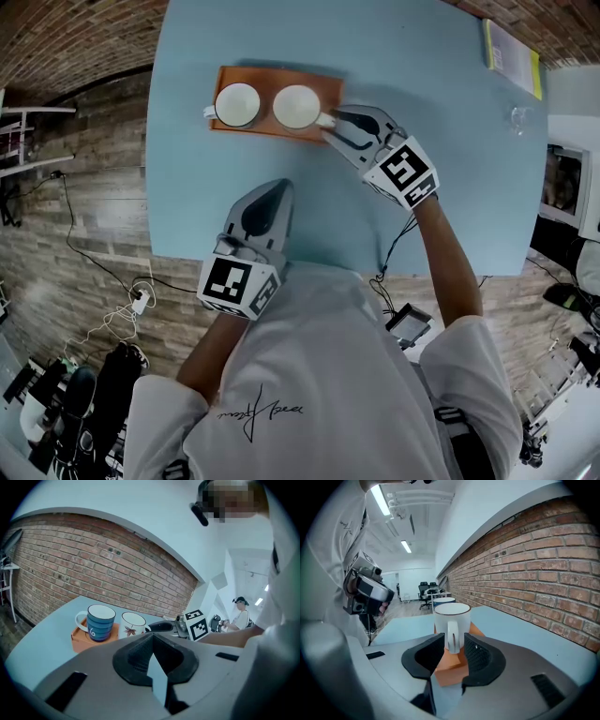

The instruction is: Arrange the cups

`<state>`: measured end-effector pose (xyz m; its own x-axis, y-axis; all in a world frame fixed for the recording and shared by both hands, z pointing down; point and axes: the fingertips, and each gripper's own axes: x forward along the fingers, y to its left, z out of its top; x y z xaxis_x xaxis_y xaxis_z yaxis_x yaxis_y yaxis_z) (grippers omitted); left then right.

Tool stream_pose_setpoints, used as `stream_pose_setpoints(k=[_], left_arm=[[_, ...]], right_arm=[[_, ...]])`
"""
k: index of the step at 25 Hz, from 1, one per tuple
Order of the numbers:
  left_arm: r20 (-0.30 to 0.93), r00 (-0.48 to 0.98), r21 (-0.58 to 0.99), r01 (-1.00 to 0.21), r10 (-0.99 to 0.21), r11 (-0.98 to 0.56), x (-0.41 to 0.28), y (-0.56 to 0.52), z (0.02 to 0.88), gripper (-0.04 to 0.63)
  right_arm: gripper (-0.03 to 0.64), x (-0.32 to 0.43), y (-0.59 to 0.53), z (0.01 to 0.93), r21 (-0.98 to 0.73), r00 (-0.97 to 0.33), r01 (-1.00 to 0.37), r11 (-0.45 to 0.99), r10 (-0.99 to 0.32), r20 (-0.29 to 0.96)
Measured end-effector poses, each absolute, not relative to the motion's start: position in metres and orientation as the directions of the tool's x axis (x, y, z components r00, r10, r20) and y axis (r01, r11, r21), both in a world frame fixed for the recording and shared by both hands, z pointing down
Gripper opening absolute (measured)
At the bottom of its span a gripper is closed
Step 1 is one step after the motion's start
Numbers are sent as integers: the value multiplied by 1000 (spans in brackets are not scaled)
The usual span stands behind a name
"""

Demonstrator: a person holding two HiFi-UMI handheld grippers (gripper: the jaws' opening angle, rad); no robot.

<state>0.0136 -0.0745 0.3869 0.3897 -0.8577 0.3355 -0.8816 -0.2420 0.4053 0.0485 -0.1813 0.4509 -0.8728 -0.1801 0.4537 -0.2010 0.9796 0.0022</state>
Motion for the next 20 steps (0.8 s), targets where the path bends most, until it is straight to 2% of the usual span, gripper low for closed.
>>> stream_pose_setpoints(k=[20], left_arm=[[325,384,437,-872,-864,-223,11,-84,387,8]], right_arm=[[101,36,-178,454,15,-892,-145,989,-137,431]])
